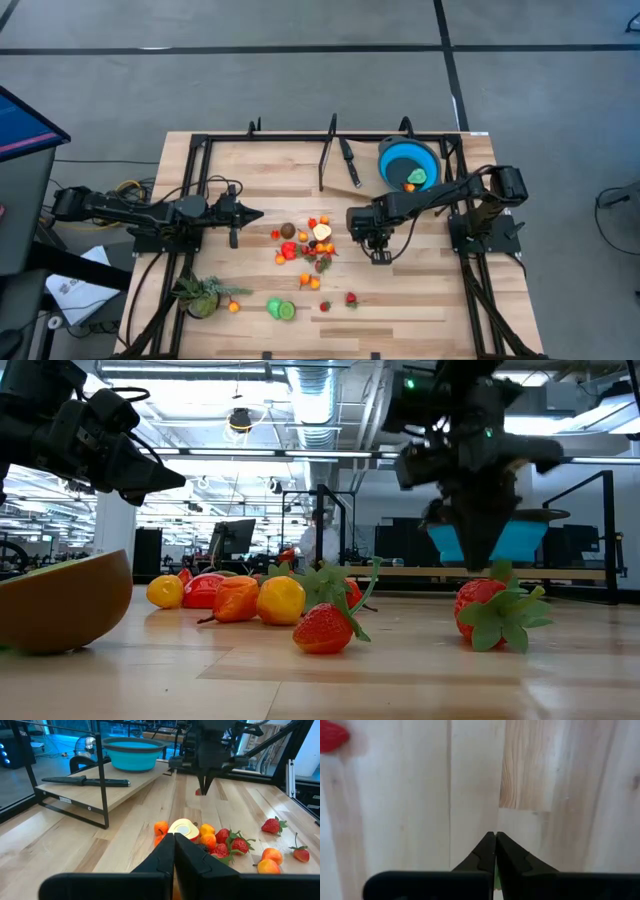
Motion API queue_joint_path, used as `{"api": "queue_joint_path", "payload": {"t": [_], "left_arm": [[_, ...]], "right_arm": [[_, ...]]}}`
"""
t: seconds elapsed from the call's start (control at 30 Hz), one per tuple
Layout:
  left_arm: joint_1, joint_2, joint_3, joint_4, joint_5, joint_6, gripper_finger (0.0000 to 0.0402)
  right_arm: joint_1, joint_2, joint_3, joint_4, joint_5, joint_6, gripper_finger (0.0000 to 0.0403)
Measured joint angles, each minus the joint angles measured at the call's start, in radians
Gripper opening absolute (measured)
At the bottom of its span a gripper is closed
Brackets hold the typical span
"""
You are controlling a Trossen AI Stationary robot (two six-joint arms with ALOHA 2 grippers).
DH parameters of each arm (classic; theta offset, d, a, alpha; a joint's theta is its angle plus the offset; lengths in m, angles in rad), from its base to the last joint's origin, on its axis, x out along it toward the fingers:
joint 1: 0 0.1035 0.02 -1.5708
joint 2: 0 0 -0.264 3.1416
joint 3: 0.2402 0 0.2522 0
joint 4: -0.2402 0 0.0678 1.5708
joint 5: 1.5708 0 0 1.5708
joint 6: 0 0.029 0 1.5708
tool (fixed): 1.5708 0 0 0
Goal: Pick & Place Fruit
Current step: Put the red strawberry into the blue colander
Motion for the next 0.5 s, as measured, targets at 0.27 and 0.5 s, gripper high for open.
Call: {"api": "queue_joint_path", "payload": {"t": [0.27,0.5], "left_arm": [[0.0,0.0,0.0,0.0,0.0,0.0,0.0001],[0.0,0.0,0.0,0.0,0.0,0.0,0.0001]], "right_arm": [[-0.076,0.0,0.191,-0.291,0.005,-0.086,0.0],[-0.18,-0.035,0.347,-0.488,0.134,-0.167,0.0]]}}
